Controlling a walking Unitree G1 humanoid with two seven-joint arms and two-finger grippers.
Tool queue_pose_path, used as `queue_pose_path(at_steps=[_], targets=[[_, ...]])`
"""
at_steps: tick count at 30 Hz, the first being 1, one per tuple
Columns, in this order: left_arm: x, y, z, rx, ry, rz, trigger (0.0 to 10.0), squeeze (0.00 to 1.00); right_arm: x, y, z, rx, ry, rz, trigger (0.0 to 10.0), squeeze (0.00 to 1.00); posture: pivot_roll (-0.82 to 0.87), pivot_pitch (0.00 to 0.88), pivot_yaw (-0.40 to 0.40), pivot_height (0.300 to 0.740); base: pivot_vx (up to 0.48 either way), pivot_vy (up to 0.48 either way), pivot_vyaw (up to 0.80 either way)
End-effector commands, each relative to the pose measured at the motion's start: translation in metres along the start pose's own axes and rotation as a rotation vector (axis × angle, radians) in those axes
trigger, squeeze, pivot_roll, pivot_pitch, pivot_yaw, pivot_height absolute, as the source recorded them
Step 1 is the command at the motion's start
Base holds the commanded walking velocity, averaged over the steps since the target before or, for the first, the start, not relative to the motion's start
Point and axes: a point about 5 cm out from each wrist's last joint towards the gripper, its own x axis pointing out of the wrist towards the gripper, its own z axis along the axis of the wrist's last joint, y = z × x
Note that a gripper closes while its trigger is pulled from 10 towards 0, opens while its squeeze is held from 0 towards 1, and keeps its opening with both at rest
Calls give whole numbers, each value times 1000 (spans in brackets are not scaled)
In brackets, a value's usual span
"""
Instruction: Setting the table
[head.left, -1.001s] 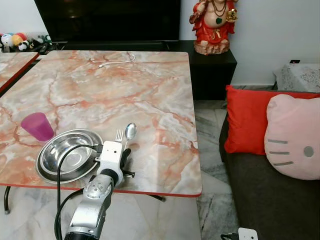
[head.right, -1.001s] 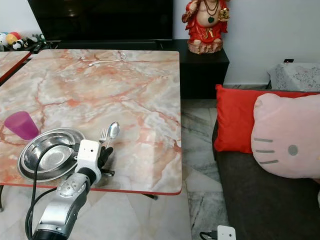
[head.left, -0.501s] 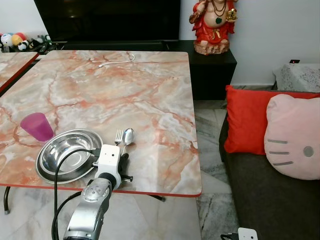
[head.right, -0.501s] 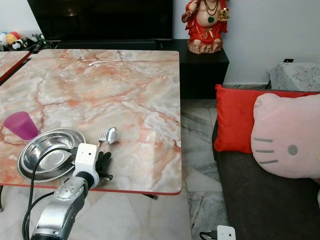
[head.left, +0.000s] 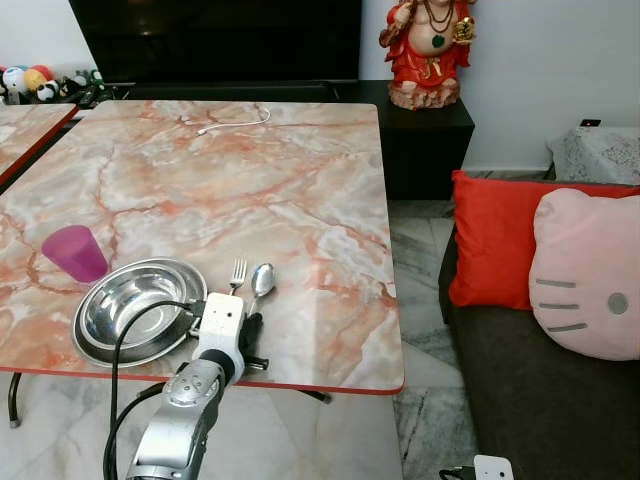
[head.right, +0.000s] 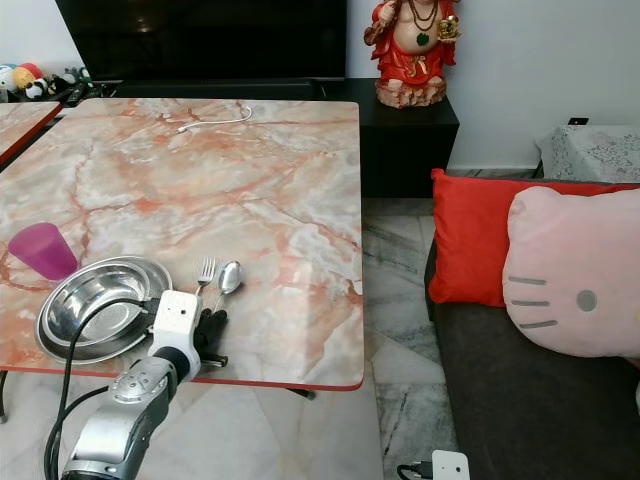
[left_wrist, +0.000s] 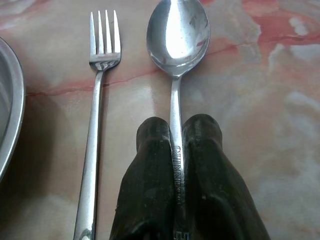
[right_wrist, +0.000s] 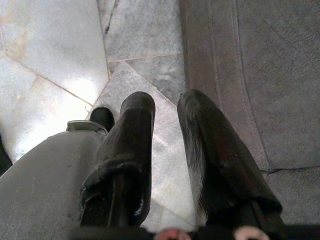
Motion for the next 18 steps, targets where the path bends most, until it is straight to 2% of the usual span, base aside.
queue_pose_path(at_steps=[1, 14, 15, 17, 18], targets=[[0, 1, 2, -3, 4, 5, 10000, 0, 0, 0, -2, -1, 8, 1, 10000, 0, -15, 38, 20, 740, 0, 0, 0], [3, 4, 3, -19, 1, 27, 10000, 0, 0, 0, -1, -4, 8, 2, 10000, 0, -15, 38, 19, 740, 0, 0, 0], [3, 4, 3, -19, 1, 22, 10000, 20, 0, 0, -1, -4, 8, 2, 10000, 0, -16, 38, 19, 740, 0, 0, 0], [4, 3, 3, -19, 2, 15, 10000, 200, 0, 0, -2, -3, 8, 1, 10000, 0, -17, 38, 20, 740, 0, 0, 0], [4, 3, 3, -18, 2, 14, 10000, 200, 0, 0, -2, -3, 8, 1, 10000, 0, -17, 38, 20, 740, 0, 0, 0]])
